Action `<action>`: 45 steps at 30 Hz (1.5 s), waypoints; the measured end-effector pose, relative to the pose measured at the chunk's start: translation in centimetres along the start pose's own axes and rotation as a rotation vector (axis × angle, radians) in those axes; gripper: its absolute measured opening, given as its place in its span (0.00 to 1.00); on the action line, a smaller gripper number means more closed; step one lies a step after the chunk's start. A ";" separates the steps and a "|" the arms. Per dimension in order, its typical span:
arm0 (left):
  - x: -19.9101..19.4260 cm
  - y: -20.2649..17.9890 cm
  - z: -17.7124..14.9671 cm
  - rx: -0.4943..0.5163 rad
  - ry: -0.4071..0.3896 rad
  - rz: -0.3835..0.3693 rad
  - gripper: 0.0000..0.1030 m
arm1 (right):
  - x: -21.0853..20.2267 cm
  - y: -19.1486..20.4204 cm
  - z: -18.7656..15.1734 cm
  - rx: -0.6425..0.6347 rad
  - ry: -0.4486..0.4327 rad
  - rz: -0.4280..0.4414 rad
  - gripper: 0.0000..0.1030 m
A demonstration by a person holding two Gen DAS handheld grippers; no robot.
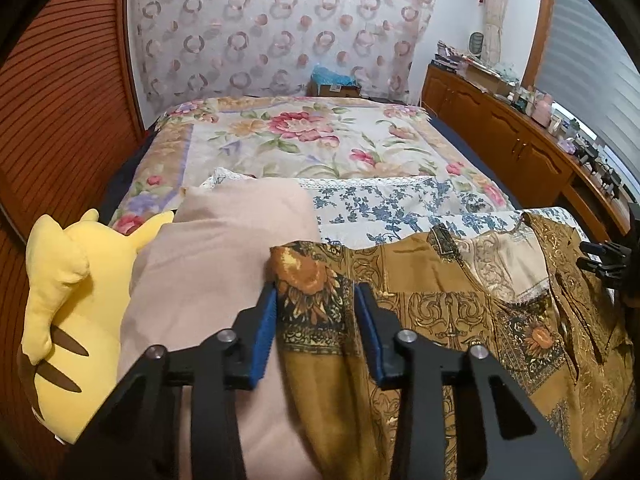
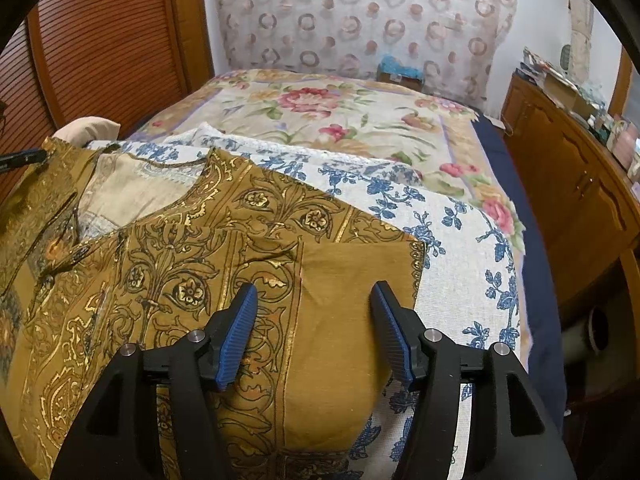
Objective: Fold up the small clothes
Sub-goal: 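Close the left tool on the shirt's folded edge near the pillow, then lift the shirt with the left tool while the right tool grips its other edge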
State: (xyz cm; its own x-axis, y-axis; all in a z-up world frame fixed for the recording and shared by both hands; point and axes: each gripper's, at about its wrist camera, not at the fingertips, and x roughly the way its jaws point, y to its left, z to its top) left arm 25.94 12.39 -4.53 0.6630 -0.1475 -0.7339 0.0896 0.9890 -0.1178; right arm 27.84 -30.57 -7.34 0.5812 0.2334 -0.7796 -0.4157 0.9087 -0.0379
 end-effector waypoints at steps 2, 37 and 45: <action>0.1 0.1 0.0 -0.004 0.000 0.003 0.35 | 0.0 0.1 0.0 -0.002 0.001 0.003 0.62; -8.2 -3.7 -1.9 0.046 -0.174 -0.114 0.01 | -2.7 -1.0 1.4 0.077 0.017 0.073 0.02; -13.9 -3.6 -4.1 0.045 -0.278 -0.105 0.01 | -11.3 1.0 0.9 0.072 -0.173 0.107 0.02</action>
State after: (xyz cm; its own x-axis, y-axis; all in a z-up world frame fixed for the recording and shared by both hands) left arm 13.40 10.81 3.36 0.8257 -0.2466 -0.5074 0.1977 0.9689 -0.1491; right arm 21.47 -31.95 1.94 0.6507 0.3803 -0.6573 -0.4342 0.8964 0.0888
